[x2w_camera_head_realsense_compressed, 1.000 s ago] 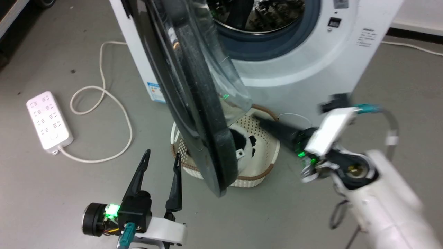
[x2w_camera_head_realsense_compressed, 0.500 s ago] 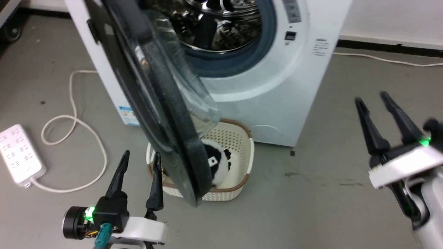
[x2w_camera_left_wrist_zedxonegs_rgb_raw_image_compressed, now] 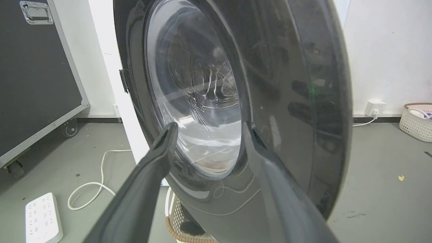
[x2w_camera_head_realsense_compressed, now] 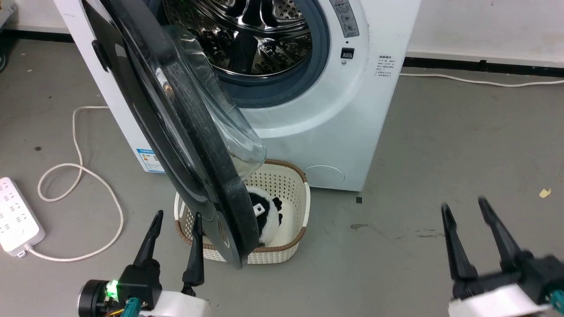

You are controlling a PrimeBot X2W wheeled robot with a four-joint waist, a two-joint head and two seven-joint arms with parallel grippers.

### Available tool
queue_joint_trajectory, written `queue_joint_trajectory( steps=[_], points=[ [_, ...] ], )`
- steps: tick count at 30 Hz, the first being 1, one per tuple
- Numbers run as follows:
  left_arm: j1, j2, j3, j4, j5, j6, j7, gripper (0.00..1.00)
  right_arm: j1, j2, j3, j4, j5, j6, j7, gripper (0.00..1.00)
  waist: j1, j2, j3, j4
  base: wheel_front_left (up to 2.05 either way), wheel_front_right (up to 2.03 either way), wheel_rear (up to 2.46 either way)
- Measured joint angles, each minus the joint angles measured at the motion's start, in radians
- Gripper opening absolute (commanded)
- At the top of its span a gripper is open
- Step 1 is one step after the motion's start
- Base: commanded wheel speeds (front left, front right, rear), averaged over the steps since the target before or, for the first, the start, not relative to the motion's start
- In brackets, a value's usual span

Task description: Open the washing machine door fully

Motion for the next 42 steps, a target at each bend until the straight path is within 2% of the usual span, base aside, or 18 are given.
queue_joint_trajectory(
  steps=[7, 19, 20, 21, 23, 26, 37, 42],
  points=[
    [0.014, -0.008, 0.000, 0.029, 0.018, -0.012, 0.000, 1.00, 0.072, 0.007, 0.024, 0.064, 0.060, 0.000, 0.000, 1.00, 0.0000, 0.0000, -0.010, -0.001, 0.00, 0.00, 0.00],
    [0.013, -0.013, 0.012, 0.032, 0.025, -0.017, 0.000, 1.00, 0.070, 0.009, 0.033, 0.048, 0.049, 0.000, 0.000, 1.00, 0.0001, 0.0000, -0.003, 0.000, 0.00, 0.00, 0.00],
    [0.013, -0.014, 0.012, 0.032, 0.024, -0.017, 0.000, 0.83, 0.070, 0.009, 0.033, 0.047, 0.049, 0.000, 0.000, 1.00, 0.0000, 0.0000, -0.002, 0.001, 0.00, 0.00, 0.00],
    [0.013, -0.015, 0.011, 0.033, 0.023, -0.022, 0.000, 0.00, 0.070, 0.009, 0.033, 0.047, 0.049, 0.000, 0.000, 1.00, 0.0000, 0.0000, -0.001, 0.002, 0.00, 0.00, 0.00],
    [0.012, -0.017, 0.016, 0.018, 0.026, -0.022, 0.000, 0.00, 0.068, 0.009, 0.033, 0.046, 0.051, 0.000, 0.000, 1.00, 0.0000, 0.0000, 0.002, 0.002, 0.00, 0.00, 0.00],
    [0.001, -0.019, 0.045, -0.037, 0.030, 0.002, 0.000, 0.00, 0.057, 0.009, 0.035, 0.044, 0.052, 0.000, 0.000, 1.00, 0.0000, 0.0000, 0.007, 0.001, 0.00, 0.00, 0.00],
    [-0.163, -0.020, 0.201, -0.350, 0.008, 0.039, 0.000, 0.00, 0.049, 0.009, 0.033, 0.053, 0.066, 0.000, 0.000, 1.00, 0.0002, 0.0000, 0.011, -0.002, 0.00, 0.00, 0.00],
    [-0.256, -0.014, 0.205, -0.474, 0.016, 0.026, 0.000, 0.00, 0.046, 0.009, 0.039, 0.058, 0.077, 0.000, 0.000, 1.00, 0.0001, 0.0000, 0.010, -0.011, 0.00, 0.00, 0.00]
  ],
)
